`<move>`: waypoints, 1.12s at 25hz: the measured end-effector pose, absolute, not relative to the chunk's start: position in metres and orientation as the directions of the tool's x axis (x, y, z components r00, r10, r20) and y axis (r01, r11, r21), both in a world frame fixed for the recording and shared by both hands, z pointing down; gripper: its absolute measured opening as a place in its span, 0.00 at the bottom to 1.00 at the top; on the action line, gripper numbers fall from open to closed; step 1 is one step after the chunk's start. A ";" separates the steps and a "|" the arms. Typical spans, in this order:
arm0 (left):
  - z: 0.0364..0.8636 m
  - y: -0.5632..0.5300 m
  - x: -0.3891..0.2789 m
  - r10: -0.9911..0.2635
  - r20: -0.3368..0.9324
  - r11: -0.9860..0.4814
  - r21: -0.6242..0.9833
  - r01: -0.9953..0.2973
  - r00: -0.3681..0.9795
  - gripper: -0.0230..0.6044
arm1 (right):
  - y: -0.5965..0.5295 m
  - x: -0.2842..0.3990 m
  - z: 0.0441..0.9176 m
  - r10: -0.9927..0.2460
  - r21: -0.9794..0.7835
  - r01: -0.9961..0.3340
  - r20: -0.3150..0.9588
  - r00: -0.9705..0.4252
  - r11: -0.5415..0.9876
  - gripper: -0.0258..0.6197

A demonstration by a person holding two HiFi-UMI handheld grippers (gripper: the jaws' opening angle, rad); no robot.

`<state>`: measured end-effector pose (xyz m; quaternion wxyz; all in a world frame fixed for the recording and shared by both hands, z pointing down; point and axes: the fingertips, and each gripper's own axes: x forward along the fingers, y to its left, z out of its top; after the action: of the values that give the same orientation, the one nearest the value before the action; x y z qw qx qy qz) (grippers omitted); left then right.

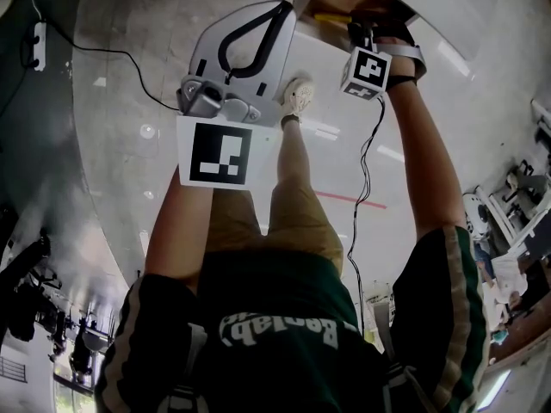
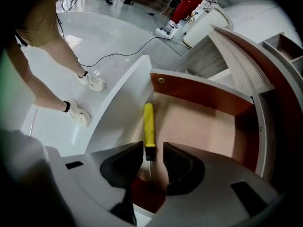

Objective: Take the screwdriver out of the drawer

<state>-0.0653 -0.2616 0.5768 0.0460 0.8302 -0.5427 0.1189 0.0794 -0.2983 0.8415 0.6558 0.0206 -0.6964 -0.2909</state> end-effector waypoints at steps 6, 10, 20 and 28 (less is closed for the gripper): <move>0.579 -0.260 -0.067 -0.892 0.254 -0.394 -0.036 -0.919 0.373 0.06 | -0.304 0.081 0.848 -0.453 0.454 0.392 0.886 -0.099 0.800 0.26; 0.580 -0.261 -0.068 -0.890 0.254 -0.398 -0.032 -0.917 0.377 0.06 | -0.309 0.079 0.851 -0.485 0.480 0.377 0.870 -0.088 0.792 0.22; 0.581 -0.258 -0.069 -0.891 0.262 -0.393 -0.033 -0.919 0.372 0.06 | -0.308 0.077 0.843 -0.503 0.504 0.412 0.856 -0.120 0.760 0.17; 0.555 -0.257 -0.064 -0.884 0.252 -0.422 -0.069 -0.904 0.394 0.06 | -0.305 0.070 0.796 -0.536 0.561 0.334 0.826 -0.172 0.757 0.17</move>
<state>-0.0638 -0.2572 0.5546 0.0394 0.8339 -0.5359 0.1256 0.0701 -0.3047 0.7955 0.6392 0.0737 -0.6856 -0.3404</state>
